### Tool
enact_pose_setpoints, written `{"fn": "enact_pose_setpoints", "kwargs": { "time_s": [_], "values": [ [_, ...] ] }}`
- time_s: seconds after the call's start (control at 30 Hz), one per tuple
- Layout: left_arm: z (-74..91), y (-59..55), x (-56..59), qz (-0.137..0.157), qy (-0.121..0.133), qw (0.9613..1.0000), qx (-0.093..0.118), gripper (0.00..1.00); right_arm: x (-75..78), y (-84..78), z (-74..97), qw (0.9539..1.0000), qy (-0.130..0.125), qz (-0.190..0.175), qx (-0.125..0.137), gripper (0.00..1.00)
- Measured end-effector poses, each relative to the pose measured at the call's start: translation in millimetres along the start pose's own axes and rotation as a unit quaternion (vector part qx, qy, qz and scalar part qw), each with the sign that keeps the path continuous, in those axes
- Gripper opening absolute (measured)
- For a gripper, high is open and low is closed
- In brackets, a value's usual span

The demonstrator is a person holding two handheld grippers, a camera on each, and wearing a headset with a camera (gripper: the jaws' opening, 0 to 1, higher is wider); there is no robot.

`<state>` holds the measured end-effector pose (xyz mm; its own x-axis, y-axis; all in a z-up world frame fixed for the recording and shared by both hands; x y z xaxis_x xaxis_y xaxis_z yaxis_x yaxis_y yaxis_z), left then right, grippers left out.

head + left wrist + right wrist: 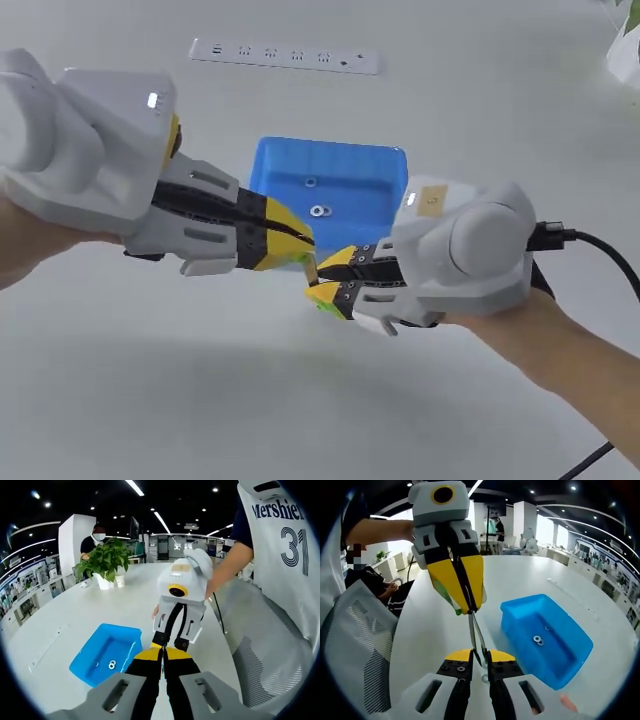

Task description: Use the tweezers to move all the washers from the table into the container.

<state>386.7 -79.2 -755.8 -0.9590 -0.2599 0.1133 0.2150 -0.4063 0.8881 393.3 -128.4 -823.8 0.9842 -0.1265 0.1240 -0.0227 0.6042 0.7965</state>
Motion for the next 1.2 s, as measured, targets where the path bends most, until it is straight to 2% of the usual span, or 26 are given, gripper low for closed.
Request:
{"fn": "enact_pose_setpoints", "kwargs": {
  "time_s": [1.2],
  "values": [
    [-6.7,-3.9,0.0,-0.002,-0.001,1.0,-0.004,0.05,1.7,-4.9,-4.1,0.9999,0.005,-0.016,-0.001,0.12]
  ]
}}
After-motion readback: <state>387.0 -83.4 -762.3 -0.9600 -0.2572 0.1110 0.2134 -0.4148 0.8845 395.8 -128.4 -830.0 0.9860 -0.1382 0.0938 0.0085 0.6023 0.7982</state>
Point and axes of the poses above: the centre of the closed fingertips' face, and the gripper's own axes: z roughly backward along the fingers, x roughly to its right, y roughly out of its top, the point moved 4 cm from there along z, roughly backward along the fingers, and after that the axes turned 9 degrees about z, right-handed, at the moved point
